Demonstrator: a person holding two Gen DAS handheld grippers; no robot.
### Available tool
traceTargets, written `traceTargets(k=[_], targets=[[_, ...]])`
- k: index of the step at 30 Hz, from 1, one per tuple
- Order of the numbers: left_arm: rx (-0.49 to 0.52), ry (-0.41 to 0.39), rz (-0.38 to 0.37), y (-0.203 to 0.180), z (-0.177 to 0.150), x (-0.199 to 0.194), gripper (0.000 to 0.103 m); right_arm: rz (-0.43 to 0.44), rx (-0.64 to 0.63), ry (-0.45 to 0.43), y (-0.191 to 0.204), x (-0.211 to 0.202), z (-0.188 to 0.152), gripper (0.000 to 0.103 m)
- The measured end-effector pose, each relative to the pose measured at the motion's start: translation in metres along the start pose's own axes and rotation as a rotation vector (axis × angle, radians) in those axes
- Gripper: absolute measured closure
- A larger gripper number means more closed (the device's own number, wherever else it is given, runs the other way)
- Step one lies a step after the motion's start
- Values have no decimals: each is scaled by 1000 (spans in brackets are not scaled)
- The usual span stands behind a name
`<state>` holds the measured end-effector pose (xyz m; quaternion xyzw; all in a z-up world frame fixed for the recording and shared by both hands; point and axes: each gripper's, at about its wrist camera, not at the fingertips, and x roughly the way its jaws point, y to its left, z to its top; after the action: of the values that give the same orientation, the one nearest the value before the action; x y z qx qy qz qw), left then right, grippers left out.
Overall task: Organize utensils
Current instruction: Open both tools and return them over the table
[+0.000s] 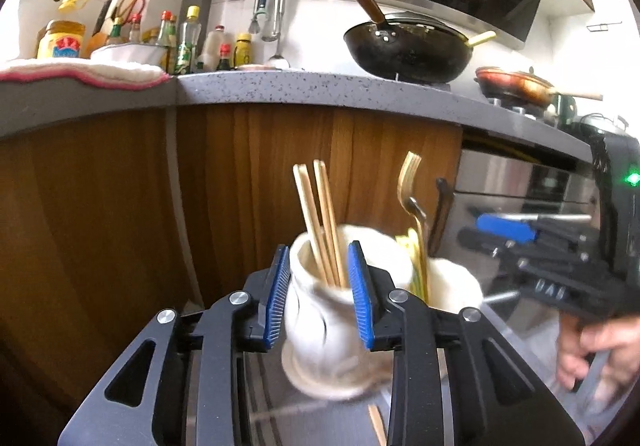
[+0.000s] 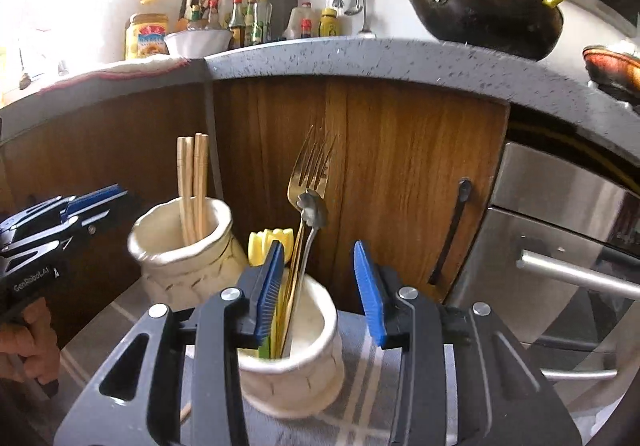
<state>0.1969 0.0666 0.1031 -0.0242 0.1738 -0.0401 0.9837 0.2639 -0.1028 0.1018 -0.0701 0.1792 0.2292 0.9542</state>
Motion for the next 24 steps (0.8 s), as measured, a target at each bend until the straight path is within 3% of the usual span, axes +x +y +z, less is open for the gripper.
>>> traceTargets(k=[3,9,15,24], targets=[[3,2,6,-1,-11,-16,71,-6,1,-4,-2,-20,-11,66],[-58,138,-23,1,-37,-20,71,-4,12,83,1,-38,-43,67],[-97,272,-34,-4,-68,-14,71,57,80,241,2,-23,-86,67],[-28,460,-76,-33,-110,8,69,114,163,406,6,12,-132,60]])
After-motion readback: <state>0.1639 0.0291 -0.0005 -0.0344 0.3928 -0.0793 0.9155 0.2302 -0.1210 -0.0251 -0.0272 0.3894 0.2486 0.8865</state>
